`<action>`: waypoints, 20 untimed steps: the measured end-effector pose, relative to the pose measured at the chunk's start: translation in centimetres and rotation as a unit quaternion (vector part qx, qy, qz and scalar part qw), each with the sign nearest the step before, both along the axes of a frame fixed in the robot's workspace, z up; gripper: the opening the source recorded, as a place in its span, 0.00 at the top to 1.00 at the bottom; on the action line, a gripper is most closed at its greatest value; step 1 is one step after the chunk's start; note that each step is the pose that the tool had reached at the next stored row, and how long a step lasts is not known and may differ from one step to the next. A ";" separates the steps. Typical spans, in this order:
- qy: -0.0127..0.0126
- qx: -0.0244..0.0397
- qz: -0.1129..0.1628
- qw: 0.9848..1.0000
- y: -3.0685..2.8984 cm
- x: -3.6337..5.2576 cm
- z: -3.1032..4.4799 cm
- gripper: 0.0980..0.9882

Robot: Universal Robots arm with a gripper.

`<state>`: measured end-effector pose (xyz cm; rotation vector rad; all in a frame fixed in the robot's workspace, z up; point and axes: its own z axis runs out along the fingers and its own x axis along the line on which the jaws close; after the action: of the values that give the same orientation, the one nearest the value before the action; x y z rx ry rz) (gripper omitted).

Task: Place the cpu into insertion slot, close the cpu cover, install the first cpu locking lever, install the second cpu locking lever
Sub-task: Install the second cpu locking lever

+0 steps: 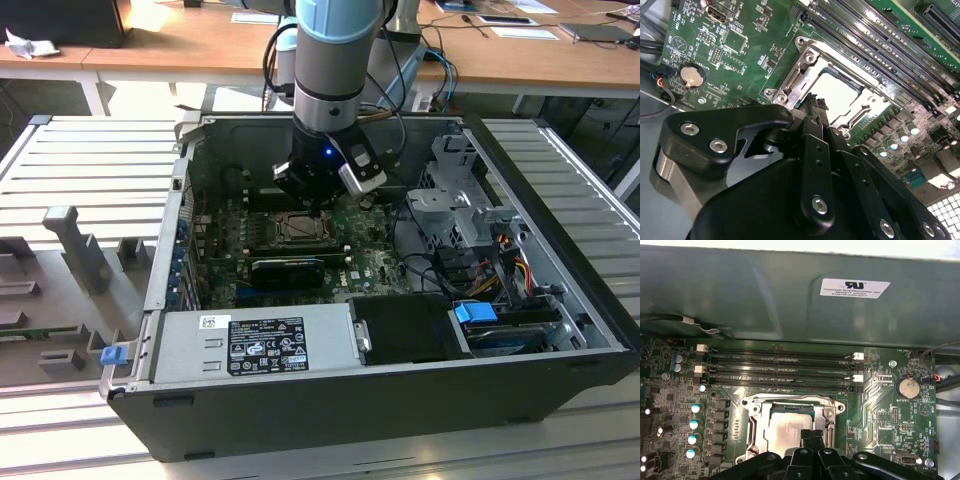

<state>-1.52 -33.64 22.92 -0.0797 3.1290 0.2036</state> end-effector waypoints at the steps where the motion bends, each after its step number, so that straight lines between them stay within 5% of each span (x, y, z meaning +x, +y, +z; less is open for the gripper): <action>1: 0.000 0.000 0.000 1.000 0.00 0.00 0.00 0.99; 6: 0.000 0.000 0.000 1.000 -0.02 0.00 0.18 0.99; 13: 0.000 0.000 0.000 1.000 -0.02 0.00 1.46 0.99; 20: 0.000 0.000 0.000 1.000 -1.12 0.00 1.47 0.99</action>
<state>-1.52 -34.76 24.39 -0.0798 3.1291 0.2032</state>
